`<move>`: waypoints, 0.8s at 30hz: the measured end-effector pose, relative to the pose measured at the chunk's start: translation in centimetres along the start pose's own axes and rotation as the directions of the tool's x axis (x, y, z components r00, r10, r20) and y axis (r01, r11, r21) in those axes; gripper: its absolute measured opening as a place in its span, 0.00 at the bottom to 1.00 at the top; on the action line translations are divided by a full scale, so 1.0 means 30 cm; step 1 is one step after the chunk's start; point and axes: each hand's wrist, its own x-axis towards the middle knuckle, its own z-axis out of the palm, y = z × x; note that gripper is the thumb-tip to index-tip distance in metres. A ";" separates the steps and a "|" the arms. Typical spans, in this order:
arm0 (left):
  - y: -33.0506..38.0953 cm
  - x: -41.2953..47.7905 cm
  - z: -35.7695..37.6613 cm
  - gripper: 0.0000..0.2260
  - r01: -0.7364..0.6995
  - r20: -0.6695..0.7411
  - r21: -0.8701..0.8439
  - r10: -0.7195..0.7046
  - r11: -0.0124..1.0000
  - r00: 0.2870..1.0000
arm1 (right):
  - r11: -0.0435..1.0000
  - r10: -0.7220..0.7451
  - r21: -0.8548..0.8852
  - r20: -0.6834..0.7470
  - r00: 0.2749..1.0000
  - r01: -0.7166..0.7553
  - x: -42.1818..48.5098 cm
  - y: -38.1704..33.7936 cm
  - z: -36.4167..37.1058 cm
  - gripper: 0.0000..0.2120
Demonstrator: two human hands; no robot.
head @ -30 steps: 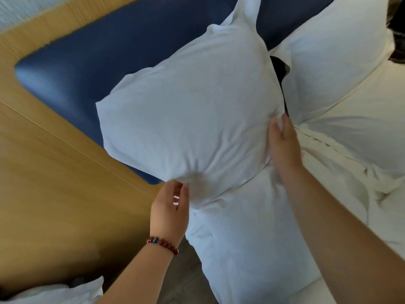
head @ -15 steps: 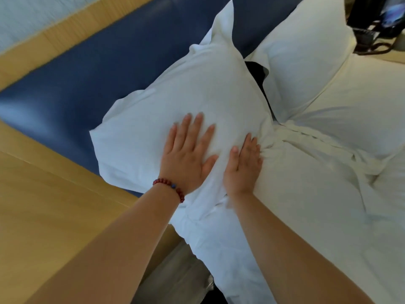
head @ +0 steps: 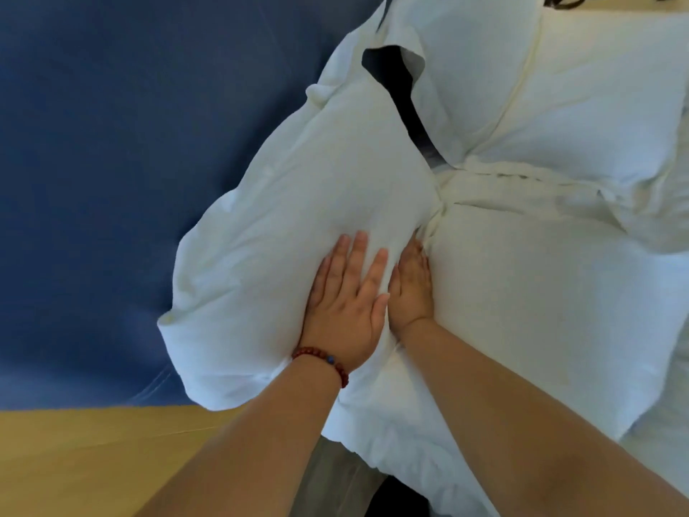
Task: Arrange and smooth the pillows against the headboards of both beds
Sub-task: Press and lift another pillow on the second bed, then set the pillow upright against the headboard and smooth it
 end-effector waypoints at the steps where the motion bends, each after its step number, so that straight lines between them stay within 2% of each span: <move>1: 0.000 -0.002 0.007 0.26 -0.009 0.008 -0.016 0.009 1.000 1.000 | 1.000 0.006 -0.013 0.014 1.000 -0.005 0.003 0.008 0.002 0.40; 3: -0.002 -0.003 0.007 0.26 -0.018 0.011 -0.048 0.018 0.999 1.000 | 1.000 0.027 0.005 0.052 0.998 -0.027 0.003 0.002 -0.017 0.40; 5: -0.004 -0.003 -0.003 0.26 -0.022 0.008 -0.080 0.023 0.997 1.000 | 0.994 0.043 0.101 0.081 0.996 -0.051 -0.012 -0.017 -0.059 0.38; 8: -0.002 -0.010 -0.026 0.26 -0.028 0.028 -0.118 0.032 0.993 0.999 | 0.977 0.083 0.191 0.052 0.995 -0.092 -0.086 -0.052 -0.144 0.27; 10: 0.004 -0.021 -0.039 0.25 -0.034 0.047 -0.134 0.040 0.990 0.998 | 0.995 0.072 0.066 0.019 0.997 -0.073 -0.150 -0.056 -0.199 0.25; 13: 0.036 -0.042 -0.055 0.25 -0.067 0.054 -0.162 0.076 0.985 0.996 | 0.967 -0.058 -0.248 -0.002 0.998 0.056 -0.234 -0.041 -0.266 0.26; 15: 0.082 -0.062 -0.057 0.24 -0.134 0.063 -0.185 0.148 0.974 0.987 | 0.899 -0.095 -0.427 0.019 0.995 0.094 -0.285 -0.015 -0.301 0.30; 18: 0.156 -0.069 -0.026 0.25 -0.234 0.149 -0.177 0.261 0.956 0.954 | 0.746 -0.104 -0.662 -0.008 0.995 0.073 -0.365 0.075 -0.351 0.29; 20: 0.170 -0.029 0.017 0.26 -0.255 0.270 -0.102 0.273 0.962 0.923 | 0.700 -0.052 -0.713 -0.016 0.998 0.025 -0.411 0.155 -0.399 0.28; 22: 0.175 0.033 0.067 0.27 -0.233 0.390 -0.070 0.242 0.970 0.889 | 0.707 0.006 -0.707 -0.035 0.999 -0.029 -0.429 0.216 -0.458 0.29; 24: 0.191 0.087 0.089 0.27 -0.189 0.428 -0.073 0.202 0.979 0.881 | 0.719 0.070 -0.690 -0.052 0.996 -0.086 -0.415 0.256 -0.515 0.31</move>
